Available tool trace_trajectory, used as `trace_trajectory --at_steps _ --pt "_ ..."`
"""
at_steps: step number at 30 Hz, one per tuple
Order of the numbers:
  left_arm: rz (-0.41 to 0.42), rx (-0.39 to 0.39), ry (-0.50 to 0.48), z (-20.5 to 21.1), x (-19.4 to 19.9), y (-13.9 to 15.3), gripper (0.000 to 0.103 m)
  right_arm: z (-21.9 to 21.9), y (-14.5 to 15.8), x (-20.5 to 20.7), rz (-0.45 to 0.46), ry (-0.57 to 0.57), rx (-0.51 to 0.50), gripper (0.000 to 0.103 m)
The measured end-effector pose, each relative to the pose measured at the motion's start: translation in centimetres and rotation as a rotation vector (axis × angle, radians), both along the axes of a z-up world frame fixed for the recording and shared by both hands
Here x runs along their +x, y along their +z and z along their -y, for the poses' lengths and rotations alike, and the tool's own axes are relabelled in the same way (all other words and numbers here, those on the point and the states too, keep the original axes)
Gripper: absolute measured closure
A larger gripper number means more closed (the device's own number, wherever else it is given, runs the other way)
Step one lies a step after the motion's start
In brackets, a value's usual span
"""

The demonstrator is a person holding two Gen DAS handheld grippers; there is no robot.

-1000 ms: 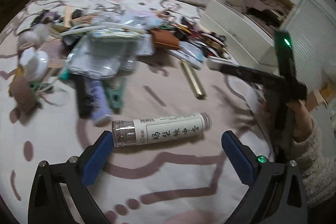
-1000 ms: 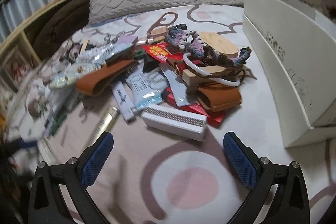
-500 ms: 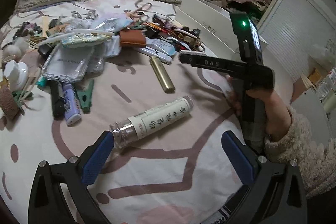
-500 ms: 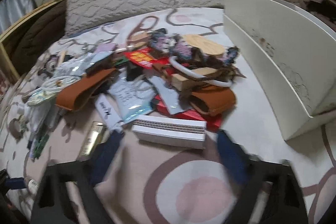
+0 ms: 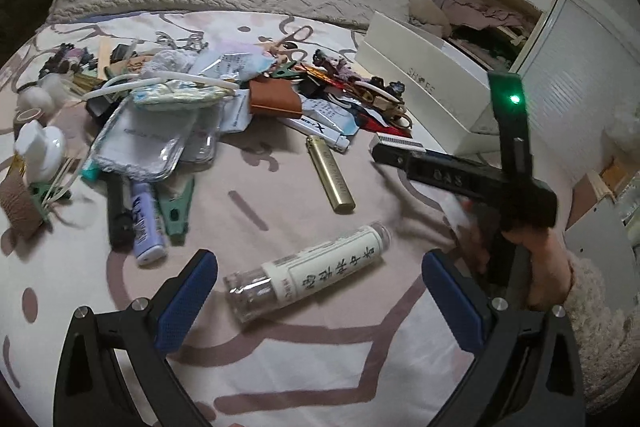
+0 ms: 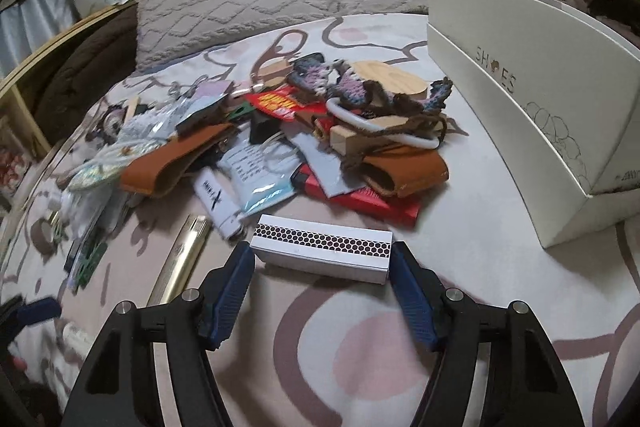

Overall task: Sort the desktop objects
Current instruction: 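Close the left tool on the white tube while the right tool grasps the white matchbox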

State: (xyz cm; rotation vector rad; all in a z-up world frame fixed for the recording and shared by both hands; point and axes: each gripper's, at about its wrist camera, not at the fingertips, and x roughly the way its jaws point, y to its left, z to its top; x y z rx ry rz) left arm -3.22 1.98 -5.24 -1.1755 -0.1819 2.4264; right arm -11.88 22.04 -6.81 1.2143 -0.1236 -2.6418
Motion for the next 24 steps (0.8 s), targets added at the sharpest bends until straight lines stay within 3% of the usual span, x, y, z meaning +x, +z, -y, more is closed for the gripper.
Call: trace_trajectory --at_steps 4,13,24 --pt "0.005 -0.027 -0.025 -0.8 -0.6 -0.4 0.0 0.7 0.1 1.0 -0.007 0.056 0.039 0.033" --pt "0.077 0.007 -0.077 -0.7 0.6 -1.3 0.001 1.2 0.3 3.3 -0.005 0.2 0.109 0.033" --pt "0.062 -0.001 -0.143 -2.0 1.8 -0.9 0.001 0.8 0.2 3.8 -0.017 0.217 0.161 0.03"
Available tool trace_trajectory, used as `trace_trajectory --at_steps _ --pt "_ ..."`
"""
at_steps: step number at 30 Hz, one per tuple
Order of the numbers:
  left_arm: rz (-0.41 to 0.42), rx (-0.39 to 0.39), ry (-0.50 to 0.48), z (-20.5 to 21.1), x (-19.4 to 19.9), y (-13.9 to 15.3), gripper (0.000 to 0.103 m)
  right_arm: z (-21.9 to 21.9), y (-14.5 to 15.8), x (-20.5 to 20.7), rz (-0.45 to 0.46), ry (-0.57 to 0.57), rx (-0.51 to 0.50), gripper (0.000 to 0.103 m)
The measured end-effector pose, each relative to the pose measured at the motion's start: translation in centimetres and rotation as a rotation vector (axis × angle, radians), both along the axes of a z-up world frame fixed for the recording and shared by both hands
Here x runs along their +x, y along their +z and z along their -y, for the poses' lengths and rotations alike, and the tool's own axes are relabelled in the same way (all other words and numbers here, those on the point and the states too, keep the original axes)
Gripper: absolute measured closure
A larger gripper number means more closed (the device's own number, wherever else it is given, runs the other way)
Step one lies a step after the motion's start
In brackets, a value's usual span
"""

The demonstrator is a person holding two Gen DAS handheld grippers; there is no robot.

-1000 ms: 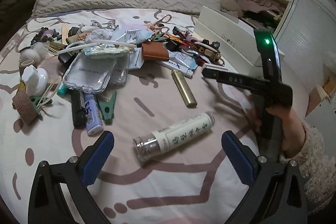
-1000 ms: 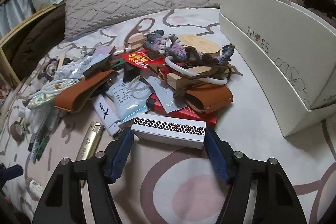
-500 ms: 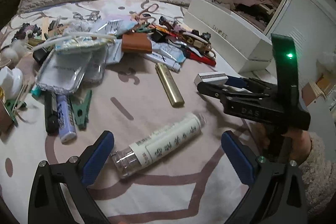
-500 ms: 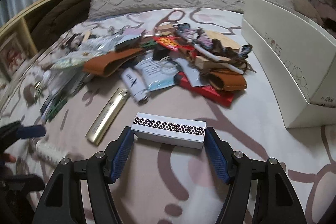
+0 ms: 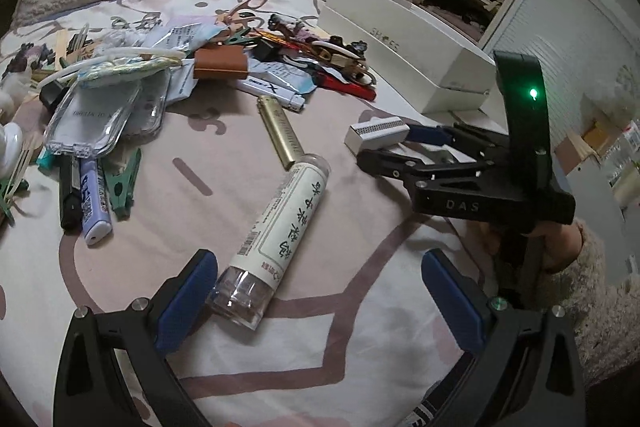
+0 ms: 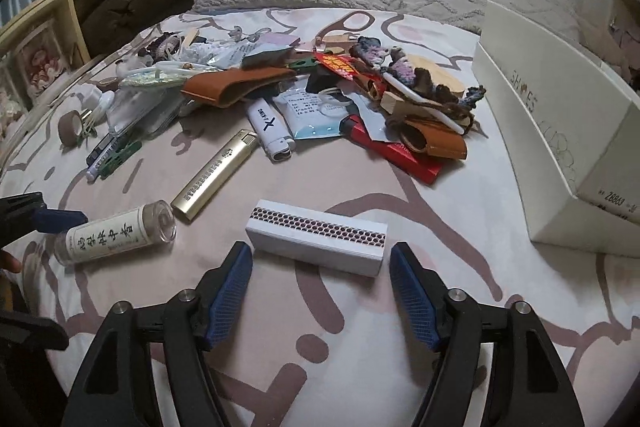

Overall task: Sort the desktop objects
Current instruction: 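Close the left tool on the white tube while the right tool grasps the white matchbox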

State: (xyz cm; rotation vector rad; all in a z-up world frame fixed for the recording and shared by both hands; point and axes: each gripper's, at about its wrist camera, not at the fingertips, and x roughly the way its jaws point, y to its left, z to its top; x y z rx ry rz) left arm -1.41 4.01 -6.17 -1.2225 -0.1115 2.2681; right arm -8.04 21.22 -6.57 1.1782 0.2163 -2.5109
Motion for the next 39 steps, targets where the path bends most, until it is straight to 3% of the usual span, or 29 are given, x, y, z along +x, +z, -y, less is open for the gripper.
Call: trace_trajectory --at_steps 7,14,17,22,23,24,25,27,39 --pt "-0.002 -0.018 0.015 0.0 0.0 -0.2 0.001 -1.6 0.3 -0.4 -0.027 -0.023 0.075 0.03" --pt "-0.022 -0.051 0.023 -0.3 -0.1 -0.3 0.003 -3.8 0.1 -2.6 -0.024 -0.118 0.109 0.03" --pt "-0.036 -0.065 0.046 -0.3 -0.4 -0.4 0.017 -4.0 0.2 -2.7 -0.026 -0.128 0.109 0.03" --pt "-0.051 -0.097 0.072 -0.4 -1.0 -0.7 0.031 -3.6 0.8 -1.6 -0.029 -0.089 0.042 0.029" --pt "-0.055 -0.102 0.075 -0.5 -1.0 -0.8 0.036 -3.4 0.9 -1.4 -0.019 -0.069 0.021 0.026" --pt "-0.058 -0.106 0.079 -0.4 -1.0 -0.8 0.04 -3.2 0.9 -1.2 -0.012 -0.049 0.007 0.005" --pt "-0.06 -0.111 0.084 -0.4 -1.1 -0.8 0.044 -2.8 1.0 -1.1 -0.016 -0.032 0.004 0.0" --pt "-0.061 -0.12 0.098 -0.3 -1.2 -0.9 0.059 -1.9 1.0 -0.8 -0.032 -0.008 0.024 0.0" --pt "-0.08 -0.139 0.086 -0.5 -0.8 -0.8 0.068 0.0 0.6 -2.3 -0.046 -0.006 0.083 0.0"
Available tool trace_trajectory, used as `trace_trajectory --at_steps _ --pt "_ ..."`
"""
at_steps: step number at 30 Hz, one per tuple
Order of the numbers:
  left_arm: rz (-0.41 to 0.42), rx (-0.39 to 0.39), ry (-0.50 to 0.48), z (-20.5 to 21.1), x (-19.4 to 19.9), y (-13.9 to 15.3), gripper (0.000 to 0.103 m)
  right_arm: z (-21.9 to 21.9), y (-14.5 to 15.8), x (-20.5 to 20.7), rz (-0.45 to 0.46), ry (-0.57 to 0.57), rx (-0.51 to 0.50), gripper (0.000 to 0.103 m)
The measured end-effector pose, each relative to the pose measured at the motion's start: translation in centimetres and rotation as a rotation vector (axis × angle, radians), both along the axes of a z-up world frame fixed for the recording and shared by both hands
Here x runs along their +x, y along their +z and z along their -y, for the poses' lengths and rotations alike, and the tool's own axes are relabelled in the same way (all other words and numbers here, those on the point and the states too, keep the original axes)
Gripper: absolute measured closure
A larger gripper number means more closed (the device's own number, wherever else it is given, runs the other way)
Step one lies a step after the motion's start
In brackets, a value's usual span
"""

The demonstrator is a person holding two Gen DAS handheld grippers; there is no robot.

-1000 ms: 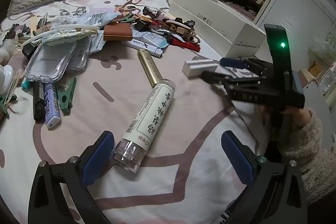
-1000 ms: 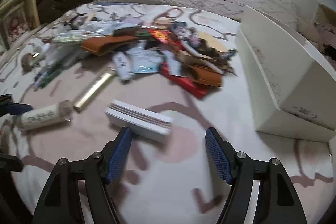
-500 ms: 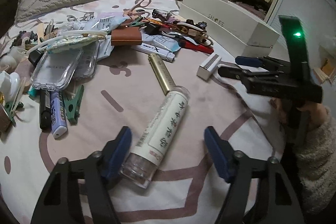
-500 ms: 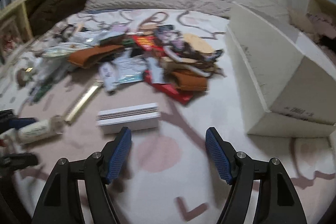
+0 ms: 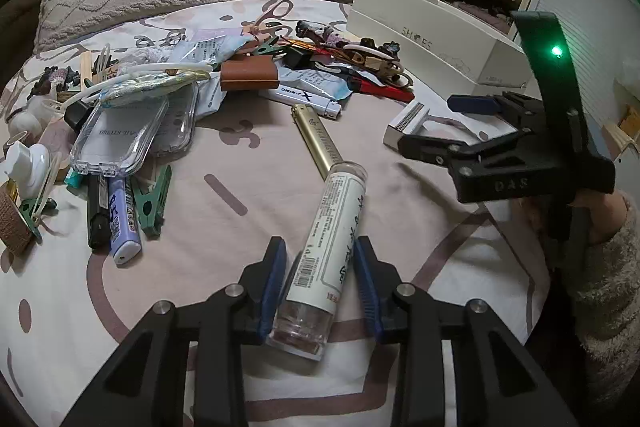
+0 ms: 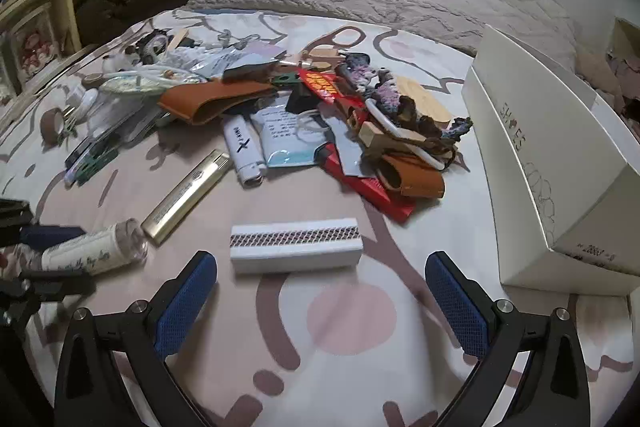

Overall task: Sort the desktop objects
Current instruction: 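Close the left tool on the white tube while the right tool grasps the white matchbox, then lift and carry the white tube and matchbox toward the shoebox with both tools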

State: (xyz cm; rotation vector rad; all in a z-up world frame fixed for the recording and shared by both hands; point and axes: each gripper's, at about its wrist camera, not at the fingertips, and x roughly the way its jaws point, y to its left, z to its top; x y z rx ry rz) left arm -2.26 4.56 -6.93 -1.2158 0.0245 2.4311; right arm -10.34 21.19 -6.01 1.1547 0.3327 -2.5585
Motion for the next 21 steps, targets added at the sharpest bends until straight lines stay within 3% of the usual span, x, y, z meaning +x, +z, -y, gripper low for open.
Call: trace_trajectory --at_steps 3,6,7,11,14,21 --pt "-0.002 -0.004 0.0 0.0 0.0 0.0 0.068 0.2 -0.2 -0.2 0.009 0.01 0.01 0.002" --pt "-0.006 -0.016 0.004 -0.1 0.1 -0.1 0.068 0.7 -0.5 0.0 0.014 0.036 0.017 0.033" --pt "-0.007 -0.019 0.005 -0.2 0.1 -0.1 0.068 0.8 -0.5 0.0 0.015 0.042 0.018 0.037" --pt "-0.017 -0.037 0.005 -0.4 0.2 -0.1 0.069 0.7 -0.3 0.3 -0.001 0.041 0.016 0.037" --pt "-0.027 -0.041 0.007 -0.5 0.3 0.1 0.076 0.5 -0.2 0.3 -0.001 0.032 0.004 0.037" --pt "-0.059 -0.019 0.035 0.1 0.6 1.1 0.078 0.3 0.3 0.6 -0.011 0.032 -0.027 0.037"
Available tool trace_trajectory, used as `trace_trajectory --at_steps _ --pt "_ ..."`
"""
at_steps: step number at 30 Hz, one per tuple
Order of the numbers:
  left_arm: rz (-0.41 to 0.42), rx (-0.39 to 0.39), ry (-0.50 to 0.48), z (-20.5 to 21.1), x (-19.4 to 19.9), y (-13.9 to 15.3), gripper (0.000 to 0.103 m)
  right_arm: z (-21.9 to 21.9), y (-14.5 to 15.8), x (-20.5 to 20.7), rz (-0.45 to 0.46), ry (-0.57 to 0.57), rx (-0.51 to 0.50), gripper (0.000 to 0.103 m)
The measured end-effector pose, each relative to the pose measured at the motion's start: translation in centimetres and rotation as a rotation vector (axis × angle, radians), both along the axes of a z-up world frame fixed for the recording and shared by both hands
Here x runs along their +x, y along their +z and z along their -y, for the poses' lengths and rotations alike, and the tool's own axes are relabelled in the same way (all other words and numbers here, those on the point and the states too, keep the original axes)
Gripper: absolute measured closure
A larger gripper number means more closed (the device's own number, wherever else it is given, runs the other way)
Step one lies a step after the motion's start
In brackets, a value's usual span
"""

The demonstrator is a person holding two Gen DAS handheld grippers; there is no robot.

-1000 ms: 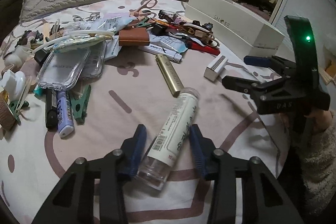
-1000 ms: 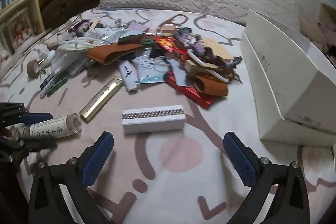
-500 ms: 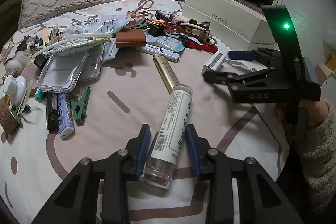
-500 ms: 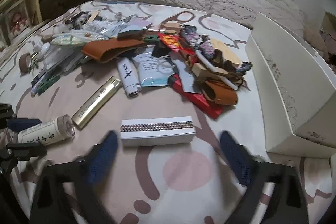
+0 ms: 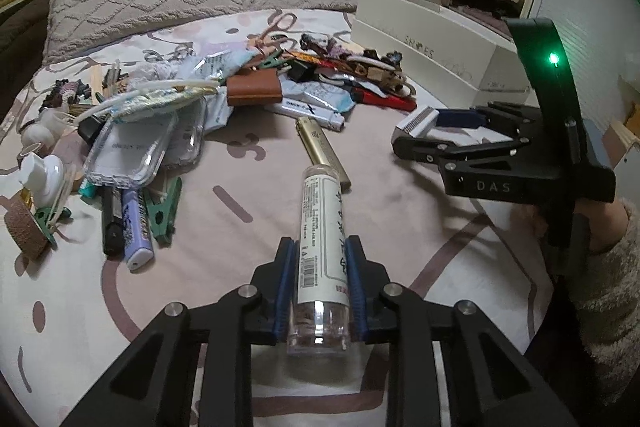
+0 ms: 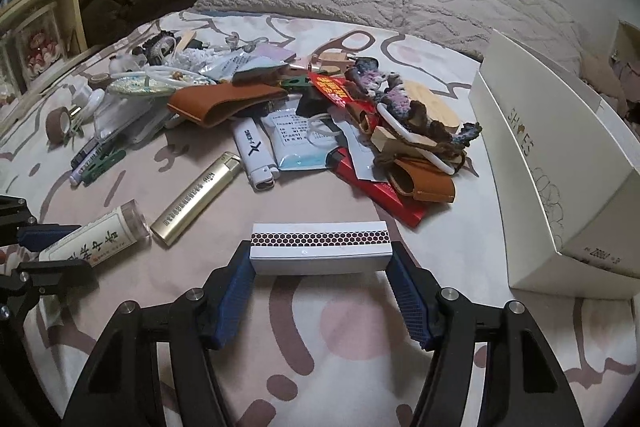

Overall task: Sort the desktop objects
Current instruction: 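Lift and carry the white tube and matchbox toward the shoebox with both tools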

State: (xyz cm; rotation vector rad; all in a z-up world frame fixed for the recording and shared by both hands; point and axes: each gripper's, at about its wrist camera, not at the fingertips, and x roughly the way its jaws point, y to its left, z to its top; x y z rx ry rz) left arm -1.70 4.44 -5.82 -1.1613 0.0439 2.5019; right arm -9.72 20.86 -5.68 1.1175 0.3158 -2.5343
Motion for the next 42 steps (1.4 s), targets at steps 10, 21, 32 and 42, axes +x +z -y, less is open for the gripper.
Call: trace_trajectory --at_steps 10,21,32,42 --pt "-0.06 0.032 0.039 0.4 0.5 2.0 0.078 -0.5 1.9 1.1 -0.038 0.005 -0.068 0.037" --pt "-0.14 0.043 0.057 -0.1 0.9 5.3 0.078 -1.4 5.7 2.9 -0.117 0.014 -0.14 0.037" --pt "-0.254 0.051 0.02 -2.9 0.6 10.1 0.078 -4.2 10.2 4.2 -0.22 -0.027 -0.218 0.037" --pt "-0.308 0.053 -0.024 -6.5 -0.9 12.7 0.078 -7.2 14.2 3.5 -0.325 -0.077 -0.252 0.037"
